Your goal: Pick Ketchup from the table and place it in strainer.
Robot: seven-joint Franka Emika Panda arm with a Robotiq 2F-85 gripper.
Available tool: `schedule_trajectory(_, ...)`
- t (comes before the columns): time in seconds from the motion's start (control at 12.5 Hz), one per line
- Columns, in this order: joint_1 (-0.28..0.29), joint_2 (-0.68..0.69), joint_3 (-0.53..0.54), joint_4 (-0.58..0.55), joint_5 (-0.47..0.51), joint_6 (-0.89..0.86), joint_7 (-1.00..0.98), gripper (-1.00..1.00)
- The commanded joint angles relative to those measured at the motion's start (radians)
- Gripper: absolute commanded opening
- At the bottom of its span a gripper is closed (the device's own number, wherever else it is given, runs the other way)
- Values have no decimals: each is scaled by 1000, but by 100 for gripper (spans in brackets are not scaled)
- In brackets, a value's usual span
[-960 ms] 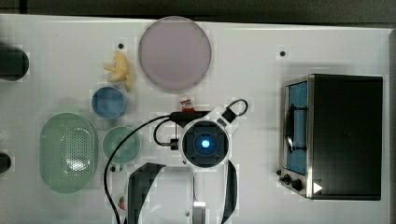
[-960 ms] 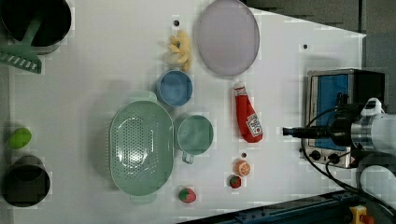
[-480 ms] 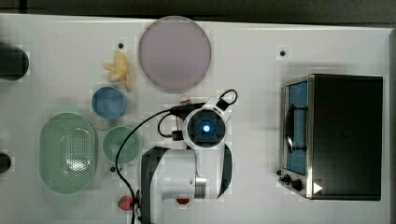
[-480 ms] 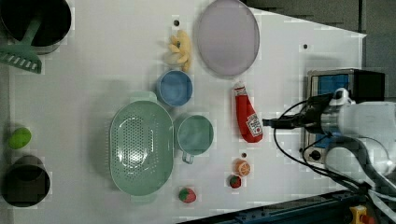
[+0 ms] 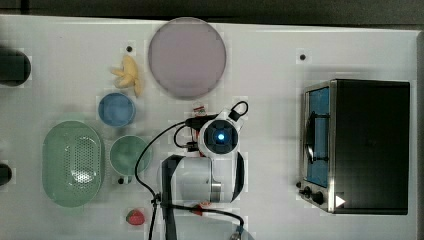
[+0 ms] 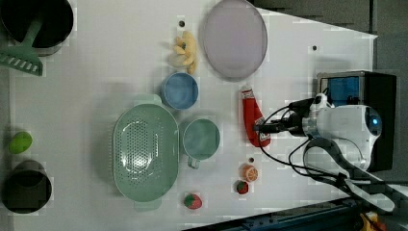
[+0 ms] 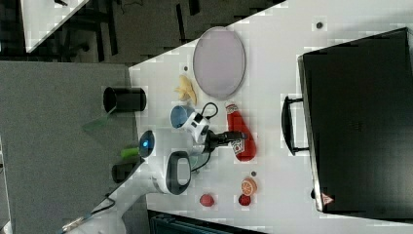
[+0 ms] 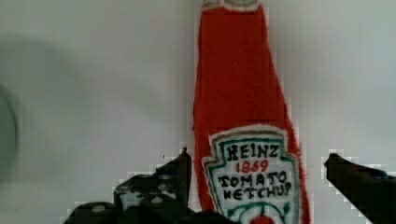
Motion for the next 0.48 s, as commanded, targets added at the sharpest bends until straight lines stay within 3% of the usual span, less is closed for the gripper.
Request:
schedule_trajectory(0.08,-3,21,3,9,-13,61,-36,100)
schedule_trajectory(0.24,-3,49,3,8,-13,107,-36,92)
schedule_trajectory(0.48,-3,59,2,11,-13,113,-36,21)
